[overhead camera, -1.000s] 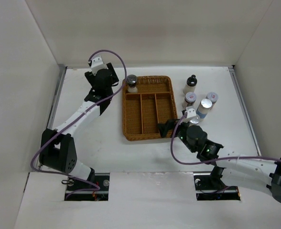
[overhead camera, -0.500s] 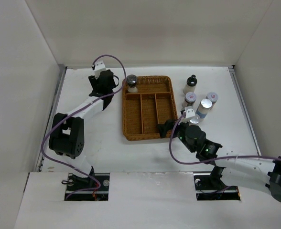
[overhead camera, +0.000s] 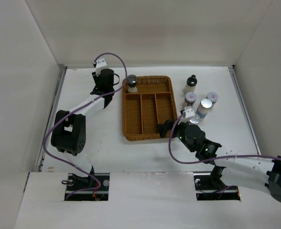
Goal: Organize the condiment bottles
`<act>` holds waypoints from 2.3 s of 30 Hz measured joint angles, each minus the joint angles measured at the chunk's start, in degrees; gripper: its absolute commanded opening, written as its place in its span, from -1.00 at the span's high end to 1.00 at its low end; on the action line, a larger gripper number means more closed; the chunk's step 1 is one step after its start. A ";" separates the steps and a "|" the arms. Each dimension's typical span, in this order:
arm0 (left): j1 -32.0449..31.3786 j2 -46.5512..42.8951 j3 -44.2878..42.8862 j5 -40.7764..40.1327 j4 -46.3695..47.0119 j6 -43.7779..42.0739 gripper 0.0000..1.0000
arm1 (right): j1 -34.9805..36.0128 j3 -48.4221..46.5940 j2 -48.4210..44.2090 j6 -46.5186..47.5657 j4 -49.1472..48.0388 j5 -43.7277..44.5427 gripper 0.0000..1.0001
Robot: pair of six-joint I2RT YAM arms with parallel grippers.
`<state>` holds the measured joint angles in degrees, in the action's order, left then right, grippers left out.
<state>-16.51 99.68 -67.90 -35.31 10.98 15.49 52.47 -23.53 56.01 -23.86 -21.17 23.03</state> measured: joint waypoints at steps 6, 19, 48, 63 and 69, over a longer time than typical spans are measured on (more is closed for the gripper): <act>-0.76 0.07 -0.02 -1.79 0.39 -2.01 0.62 | 0.00 0.00 0.02 0.00 0.00 -0.17 -1.00; -11.34 -16.44 2.95 -5.46 -2.12 -7.19 0.63 | 0.00 0.00 -0.26 0.00 0.00 -0.42 -1.00; -21.20 -5.40 2.95 0.98 -2.16 -1.31 0.62 | -0.83 0.02 -2.78 -0.42 0.00 -0.39 -1.00; -20.96 -7.32 8.00 0.76 4.90 -0.63 -0.38 | -1.05 0.02 -2.49 -0.42 0.04 -0.39 -1.00; -20.98 -9.27 8.20 0.79 5.55 -0.63 -0.83 | -1.05 0.02 -2.51 -0.42 0.04 -0.39 -1.00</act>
<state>-37.50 90.41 -59.70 -34.52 16.53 14.85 51.42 -23.51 53.49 -24.27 -21.12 22.63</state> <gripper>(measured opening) 0.867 0.998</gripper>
